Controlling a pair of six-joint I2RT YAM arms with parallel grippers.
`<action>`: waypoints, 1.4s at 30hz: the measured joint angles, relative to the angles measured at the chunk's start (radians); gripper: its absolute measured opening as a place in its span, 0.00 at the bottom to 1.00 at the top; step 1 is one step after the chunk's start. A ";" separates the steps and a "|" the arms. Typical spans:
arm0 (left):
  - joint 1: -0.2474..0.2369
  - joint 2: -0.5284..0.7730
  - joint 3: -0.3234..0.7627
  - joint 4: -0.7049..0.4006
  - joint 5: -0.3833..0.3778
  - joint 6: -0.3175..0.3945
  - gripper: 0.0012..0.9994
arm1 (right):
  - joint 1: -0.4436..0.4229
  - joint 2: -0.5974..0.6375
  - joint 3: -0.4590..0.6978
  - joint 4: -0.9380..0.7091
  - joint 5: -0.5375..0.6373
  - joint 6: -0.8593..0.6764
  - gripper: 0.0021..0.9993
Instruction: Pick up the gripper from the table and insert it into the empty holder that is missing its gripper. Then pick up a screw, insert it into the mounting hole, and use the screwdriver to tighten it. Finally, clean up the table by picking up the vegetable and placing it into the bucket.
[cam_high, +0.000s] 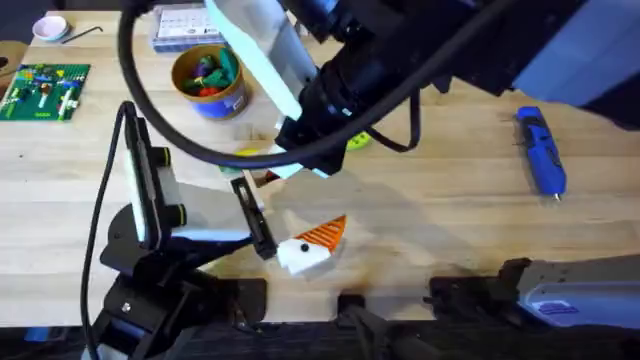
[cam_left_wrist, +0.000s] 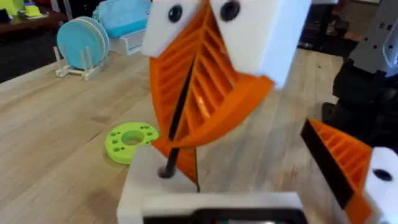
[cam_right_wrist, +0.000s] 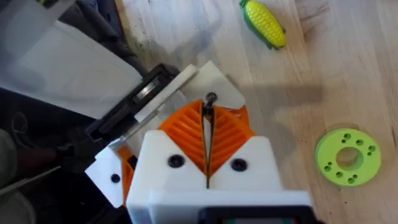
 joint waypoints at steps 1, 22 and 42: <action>0.000 0.000 0.000 0.000 0.000 0.000 0.99 | 0.003 0.000 0.001 0.000 0.003 0.000 0.00; 0.000 0.000 0.000 0.000 0.000 0.000 0.99 | 0.014 0.026 0.004 0.013 0.010 0.004 0.28; 0.000 0.000 0.000 0.000 0.000 0.004 0.78 | -0.154 -0.093 0.054 0.005 0.010 0.004 0.88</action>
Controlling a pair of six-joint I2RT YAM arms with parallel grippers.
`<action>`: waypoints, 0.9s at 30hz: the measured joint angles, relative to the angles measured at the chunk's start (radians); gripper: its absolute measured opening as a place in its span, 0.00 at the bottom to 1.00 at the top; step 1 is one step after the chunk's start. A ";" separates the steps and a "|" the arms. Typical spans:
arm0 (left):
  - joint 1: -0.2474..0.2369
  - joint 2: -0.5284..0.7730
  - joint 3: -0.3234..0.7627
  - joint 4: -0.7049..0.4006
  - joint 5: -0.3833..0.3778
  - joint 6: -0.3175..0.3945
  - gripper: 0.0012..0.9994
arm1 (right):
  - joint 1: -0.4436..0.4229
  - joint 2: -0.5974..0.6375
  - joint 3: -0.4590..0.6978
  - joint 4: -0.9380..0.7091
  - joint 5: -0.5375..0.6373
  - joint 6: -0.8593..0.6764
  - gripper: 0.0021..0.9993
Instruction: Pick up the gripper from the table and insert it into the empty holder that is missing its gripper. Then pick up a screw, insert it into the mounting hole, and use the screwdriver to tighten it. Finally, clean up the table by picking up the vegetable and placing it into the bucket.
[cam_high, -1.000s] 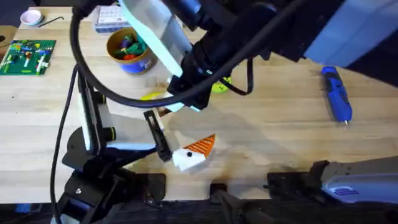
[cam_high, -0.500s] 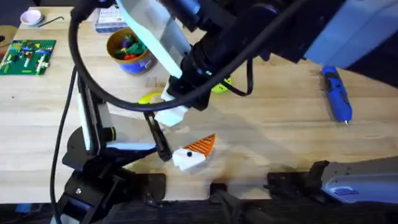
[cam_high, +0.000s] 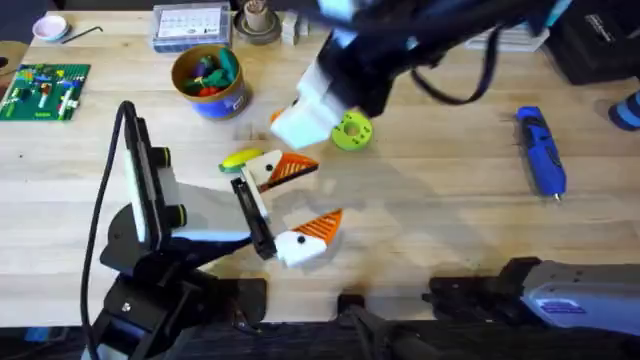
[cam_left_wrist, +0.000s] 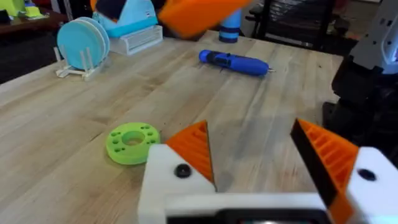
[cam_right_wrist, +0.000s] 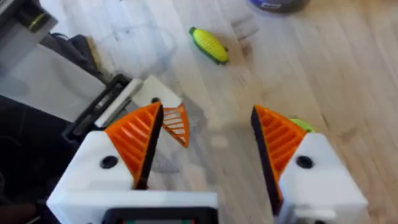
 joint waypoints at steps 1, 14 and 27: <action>0.000 0.000 0.000 0.000 0.000 0.000 0.71 | -0.024 -0.011 0.001 -0.002 0.000 0.000 0.88; 0.000 0.000 0.000 0.000 0.000 0.006 0.00 | -0.427 -0.171 0.004 -0.026 0.001 0.070 0.88; 0.000 0.000 0.000 0.000 0.000 0.006 0.00 | -0.886 -0.290 -0.008 -0.212 0.121 0.101 0.88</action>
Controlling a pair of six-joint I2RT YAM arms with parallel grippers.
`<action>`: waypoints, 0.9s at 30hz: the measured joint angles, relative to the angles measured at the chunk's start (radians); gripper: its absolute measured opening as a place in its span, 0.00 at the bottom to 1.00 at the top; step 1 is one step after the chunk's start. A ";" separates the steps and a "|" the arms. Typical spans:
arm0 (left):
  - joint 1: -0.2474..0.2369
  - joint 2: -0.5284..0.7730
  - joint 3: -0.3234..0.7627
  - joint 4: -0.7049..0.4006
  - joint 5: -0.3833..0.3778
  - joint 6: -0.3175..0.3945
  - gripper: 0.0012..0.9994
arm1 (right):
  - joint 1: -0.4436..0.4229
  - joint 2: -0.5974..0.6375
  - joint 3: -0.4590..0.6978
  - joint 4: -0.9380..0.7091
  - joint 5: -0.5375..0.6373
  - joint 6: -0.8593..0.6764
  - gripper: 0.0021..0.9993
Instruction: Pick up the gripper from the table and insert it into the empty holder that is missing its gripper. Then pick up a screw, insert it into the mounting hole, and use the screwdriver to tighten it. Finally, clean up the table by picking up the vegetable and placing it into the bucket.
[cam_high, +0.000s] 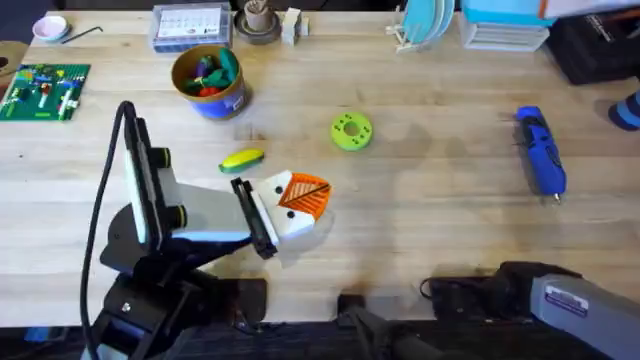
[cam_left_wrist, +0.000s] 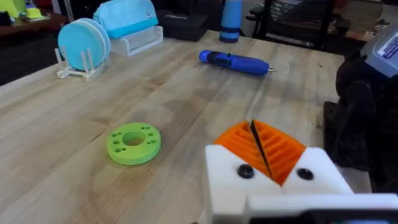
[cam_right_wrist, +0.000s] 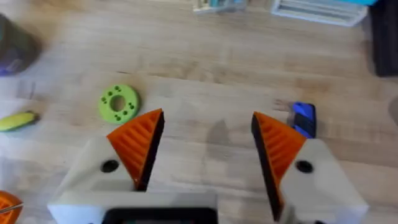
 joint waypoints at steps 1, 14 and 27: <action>0.000 0.000 0.000 0.000 0.000 0.000 0.00 | -0.032 0.000 -0.014 0.004 0.004 0.000 0.88; 0.000 0.000 0.000 0.000 0.000 0.000 0.00 | -0.341 0.113 -0.253 0.105 0.150 -0.031 0.89; 0.000 0.000 0.000 0.000 0.002 0.000 0.00 | -0.394 0.424 -0.260 0.272 0.195 -0.118 0.89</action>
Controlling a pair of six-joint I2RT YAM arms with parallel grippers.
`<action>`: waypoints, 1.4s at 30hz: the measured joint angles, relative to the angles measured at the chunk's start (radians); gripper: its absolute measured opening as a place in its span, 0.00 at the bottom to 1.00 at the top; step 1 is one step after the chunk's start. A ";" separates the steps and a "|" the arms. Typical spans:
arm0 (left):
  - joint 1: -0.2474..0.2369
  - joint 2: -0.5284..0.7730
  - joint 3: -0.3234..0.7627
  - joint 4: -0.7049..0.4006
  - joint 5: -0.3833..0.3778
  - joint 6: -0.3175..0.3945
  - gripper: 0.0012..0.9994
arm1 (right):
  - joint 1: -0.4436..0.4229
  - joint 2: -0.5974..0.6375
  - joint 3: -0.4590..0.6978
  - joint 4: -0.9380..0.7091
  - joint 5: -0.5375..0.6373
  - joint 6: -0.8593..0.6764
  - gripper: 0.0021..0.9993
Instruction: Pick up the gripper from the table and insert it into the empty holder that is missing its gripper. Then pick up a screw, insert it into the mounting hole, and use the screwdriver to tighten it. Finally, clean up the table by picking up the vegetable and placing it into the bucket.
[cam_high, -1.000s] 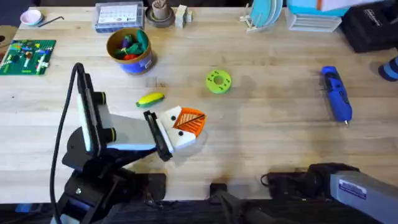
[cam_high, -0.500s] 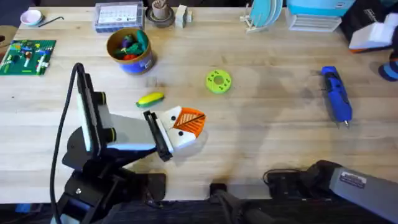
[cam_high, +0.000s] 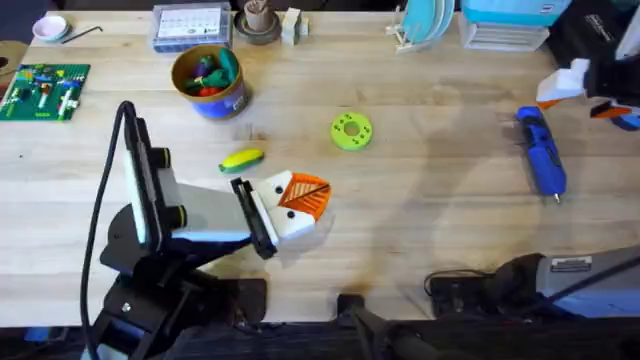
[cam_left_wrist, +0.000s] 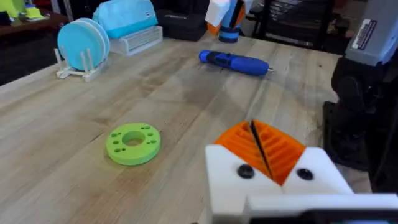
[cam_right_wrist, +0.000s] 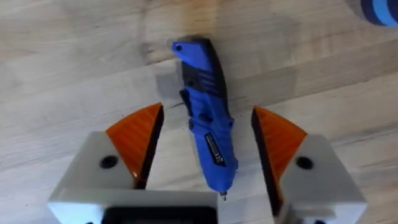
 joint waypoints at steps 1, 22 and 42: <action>0.000 0.000 0.000 0.000 0.000 0.000 0.00 | 0.000 0.015 0.000 0.010 0.003 -0.009 0.89; 0.000 0.000 0.000 0.000 0.001 0.000 0.00 | 0.002 0.200 0.000 0.063 -0.020 -0.309 0.89; 0.000 0.000 0.000 0.000 0.002 0.000 0.00 | -0.002 0.292 0.002 0.050 -0.015 -0.329 0.73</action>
